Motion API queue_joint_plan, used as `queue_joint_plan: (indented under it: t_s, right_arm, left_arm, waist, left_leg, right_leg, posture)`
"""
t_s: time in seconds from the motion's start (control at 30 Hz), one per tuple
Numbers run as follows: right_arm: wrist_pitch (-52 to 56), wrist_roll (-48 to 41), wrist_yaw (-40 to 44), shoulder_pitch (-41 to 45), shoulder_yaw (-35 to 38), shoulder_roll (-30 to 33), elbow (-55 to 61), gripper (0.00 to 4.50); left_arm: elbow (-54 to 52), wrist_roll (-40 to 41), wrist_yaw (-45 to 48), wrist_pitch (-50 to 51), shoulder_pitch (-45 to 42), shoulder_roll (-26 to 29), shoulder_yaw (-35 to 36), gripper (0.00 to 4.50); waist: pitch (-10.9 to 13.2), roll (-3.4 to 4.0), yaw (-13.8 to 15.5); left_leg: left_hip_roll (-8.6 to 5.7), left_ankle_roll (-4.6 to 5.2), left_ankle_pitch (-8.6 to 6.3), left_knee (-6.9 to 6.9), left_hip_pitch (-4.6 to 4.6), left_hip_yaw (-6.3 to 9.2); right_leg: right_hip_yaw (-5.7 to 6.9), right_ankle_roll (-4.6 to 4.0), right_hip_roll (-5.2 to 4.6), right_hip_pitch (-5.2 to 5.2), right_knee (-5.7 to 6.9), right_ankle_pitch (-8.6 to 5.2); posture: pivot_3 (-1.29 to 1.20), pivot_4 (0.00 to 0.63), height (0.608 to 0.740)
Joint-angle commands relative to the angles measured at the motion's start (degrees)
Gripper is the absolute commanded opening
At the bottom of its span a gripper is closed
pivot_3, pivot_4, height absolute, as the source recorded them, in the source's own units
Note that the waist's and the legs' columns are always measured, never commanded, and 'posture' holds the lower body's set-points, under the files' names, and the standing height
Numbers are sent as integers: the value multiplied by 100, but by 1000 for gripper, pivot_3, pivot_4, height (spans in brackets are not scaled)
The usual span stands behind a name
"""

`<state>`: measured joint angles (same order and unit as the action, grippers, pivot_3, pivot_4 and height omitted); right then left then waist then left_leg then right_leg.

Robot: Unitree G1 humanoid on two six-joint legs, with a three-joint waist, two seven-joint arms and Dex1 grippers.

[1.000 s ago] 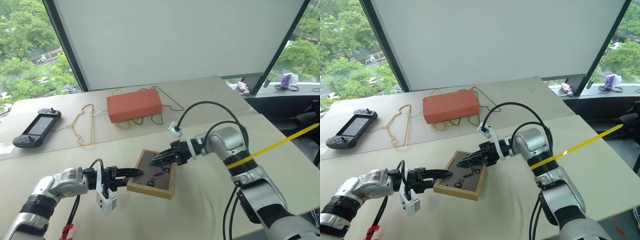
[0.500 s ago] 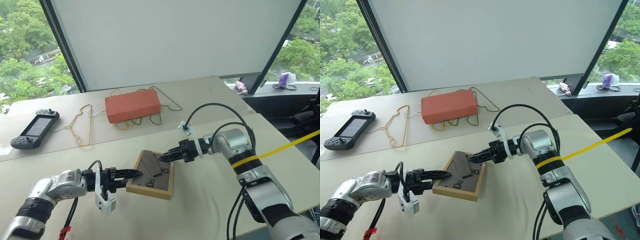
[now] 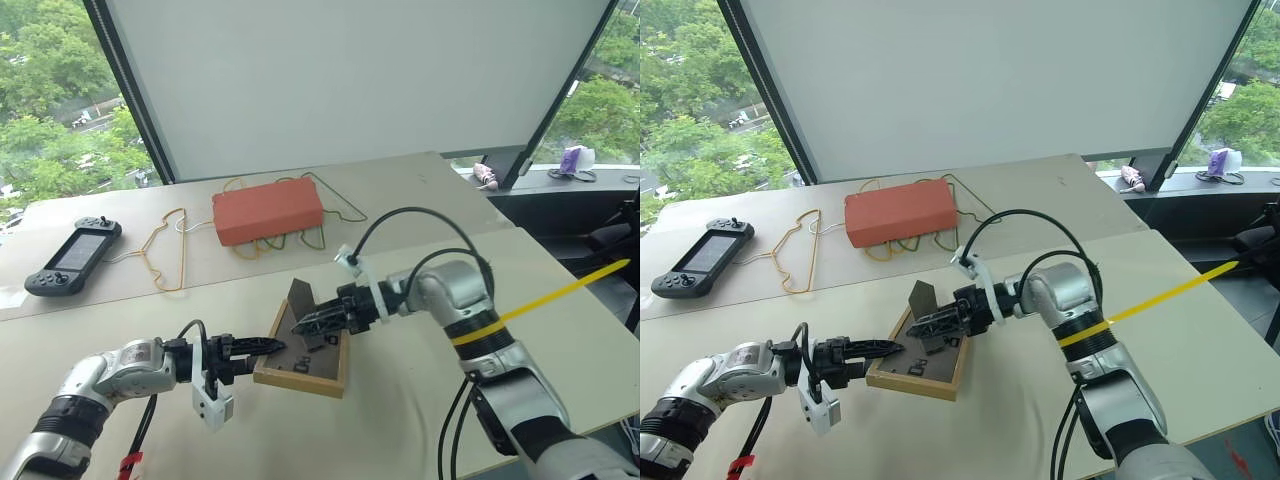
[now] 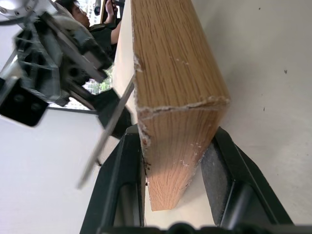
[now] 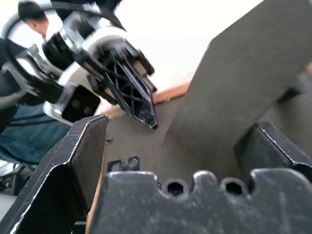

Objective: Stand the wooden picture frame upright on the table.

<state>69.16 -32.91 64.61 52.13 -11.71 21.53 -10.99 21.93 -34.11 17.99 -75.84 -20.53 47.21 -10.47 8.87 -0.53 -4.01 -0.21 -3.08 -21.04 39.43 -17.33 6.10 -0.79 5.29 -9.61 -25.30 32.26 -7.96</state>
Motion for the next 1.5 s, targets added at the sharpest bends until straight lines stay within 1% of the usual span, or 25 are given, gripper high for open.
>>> queue_joint_plan:
  t_s: [0.03,0.13,0.3,0.33,0.4,0.47,0.5,0.53,0.63,0.7,0.77,0.83,0.9,0.93,0.97,1.03,1.1,1.17,1.2,1.27,1.3,1.37,1.43,1.47,1.5]
  right_arm:
    - [84,-534,170,-157,497,366,927,4447]
    - [157,-763,124,-388,588,563,1414,4447]
    - [289,-911,-186,-702,665,585,1759,4447]
    - [215,-815,-305,-796,669,620,1748,4447]
    - [-314,-348,-414,-1131,504,982,1794,4447]
    - [-1263,343,-367,-1583,160,1513,1902,4447]
    - [-2314,949,-403,-1930,-14,1783,1918,4447]
    - [-3179,1353,-494,-2243,-24,1923,1950,4447]
    - [-4622,1759,-615,-2884,181,1993,2051,4447]
    - [-5614,2154,-634,-3275,120,2087,2264,4447]
    - [-6814,2900,-827,-3709,-158,2220,2650,4447]
    - [-7843,3837,-1394,-3929,-459,2102,3036,4447]
    - [-8296,4591,-2014,-3938,-634,1811,3216,4447]
    - [-8400,4699,-2095,-3939,-697,1706,3260,4447]
    - [-8475,4761,-2126,-3950,-736,1641,3275,4447]
    - [-8297,4752,-2095,-3910,-795,1498,3261,4447]
    - [-7892,4547,-1976,-3957,-654,1517,3043,4447]
    - [-7951,4524,-1717,-3983,-503,1904,2545,4447]
    - [-7763,4316,-1572,-3965,-374,1991,2376,4447]
    - [-7808,3995,-1204,-3838,-220,2328,2000,4447]
    - [-7306,3564,-910,-3764,-75,2403,1932,4447]
    - [-7077,3073,-527,-3543,85,2528,1781,4447]
    - [-5535,1995,-212,-3087,320,2390,1903,4447]
    - [-4666,1459,-179,-2758,442,2233,1947,4447]
    - [-3370,769,-305,-2306,624,2001,1906,4447]
  left_arm:
    - [-87,130,-80,70,4,44,-2,1125]
    - [-86,150,-81,103,12,52,-6,1125]
    - [-112,159,-104,140,24,68,-28,1125]
    - [-115,160,-108,148,18,69,-34,1125]
    - [-127,158,-118,158,21,78,-35,1125]
    - [-144,175,-121,189,38,95,-39,1125]
    - [-148,186,-128,203,46,103,-41,1125]
    - [-153,194,-130,215,56,111,-44,1125]
    - [-163,199,-149,230,77,134,-49,1125]
    - [-170,209,-160,236,94,155,-54,1125]
    - [-178,236,-153,261,90,155,-71,1125]
    - [-176,272,-143,297,66,137,-89,1125]
    - [-168,279,-139,305,48,130,-100,1125]
    - [-164,284,-140,305,42,128,-104,1125]
    - [-161,285,-142,305,37,129,-107,1125]
    - [-151,289,-142,295,19,134,-133,1125]
    - [-128,290,-137,295,-14,141,-156,1125]
    - [-88,279,-130,284,-47,152,-173,1125]
    - [-70,268,-135,275,-61,154,-176,1125]
    - [-57,263,-138,281,-73,151,-180,1125]
    - [-63,260,-144,276,-70,151,-178,1125]
    - [-86,224,-165,241,-45,151,-164,1125]
    - [-143,-35,-241,156,23,137,-115,1125]
    - [-191,-309,-321,119,61,120,-72,1125]
    - [-331,-745,-505,43,118,83,34,1125]
  waist:
    - [0,0,10]
    - [0,0,16]
    - [0,0,-5]
    - [0,0,2]
    - [0,0,8]
    - [0,0,67]
    - [0,-1,116]
    - [-1,-2,158]
    - [0,-1,136]
    - [0,0,100]
    - [0,0,92]
    - [0,0,110]
    - [0,0,105]
    - [0,0,107]
    - [0,0,120]
    - [0,-1,146]
    - [0,-2,188]
    - [0,-1,215]
    - [0,-1,234]
    - [0,0,236]
    - [0,-1,236]
    - [0,-1,236]
    - [1,-2,243]
    - [1,-1,239]
    - [1,-1,200]
  left_leg:
    - [0,0,0,0,0,0]
    - [0,0,0,0,-4,1]
    - [2,2,-2,0,-3,0]
    - [2,3,-2,0,-3,0]
    - [1,3,-2,3,-3,0]
    - [1,5,-3,5,-3,0]
    - [0,6,-4,10,-7,0]
    - [-2,8,-5,11,-6,0]
    - [0,8,-8,11,-8,-10]
    - [0,8,-8,11,-3,-14]
    - [3,9,-8,12,4,-14]
    - [3,10,-9,16,4,-14]
    - [3,10,-9,18,5,-14]
    - [4,10,-9,20,6,-14]
    - [3,10,-9,25,4,-14]
    - [2,10,-9,31,4,-14]
    - [1,10,-9,37,5,-14]
    - [1,11,-9,36,7,-14]
    - [1,11,-9,36,7,-14]
    - [0,14,-11,35,8,-15]
    - [0,14,-11,33,13,-17]
    - [3,15,-12,31,24,-17]
    - [4,21,-15,31,39,-16]
    - [6,23,-16,31,47,-16]
    - [6,27,-18,28,59,-16]
  right_leg:
    - [0,0,0,0,0,0]
    - [2,0,-1,1,-4,0]
    - [2,0,0,0,1,0]
    - [2,-1,0,1,1,1]
    - [2,-1,0,3,1,1]
    - [3,-1,-1,6,0,2]
    - [3,0,-2,5,-4,2]
    - [4,1,-3,7,-6,2]
    - [5,4,-3,5,-12,2]
    - [2,2,-2,5,-9,3]
    - [2,0,0,14,-4,5]
    - [2,1,0,17,-4,7]
    - [2,1,1,19,-3,7]
    - [0,0,2,20,-1,8]
    - [0,-1,2,20,2,10]
    - [-1,0,2,26,0,12]
    - [-1,1,1,34,-8,17]
    - [0,1,2,36,-11,18]
    - [0,1,2,37,-11,18]
    - [0,1,2,38,-17,18]
    - [-1,0,2,42,-17,18]
    - [0,0,4,57,-19,18]
    - [1,1,3,79,-23,18]
    - [1,0,4,91,-27,18]
    - [1,0,5,96,-25,18]
  posture:
    - [0,150,740]
    - [0,150,740]
    - [0,150,740]
    - [0,150,740]
    - [0,150,740]
    - [0,150,740]
    - [0,150,740]
    - [0,150,740]
    - [0,150,740]
    - [0,150,740]
    - [0,150,740]
    - [0,150,740]
    - [0,150,740]
    - [0,150,740]
    - [0,150,740]
    - [0,150,740]
    - [0,150,740]
    - [0,150,740]
    - [0,150,740]
    - [0,150,740]
    - [0,150,740]
    - [0,150,740]
    - [0,150,740]
    - [0,150,740]
    - [0,150,740]
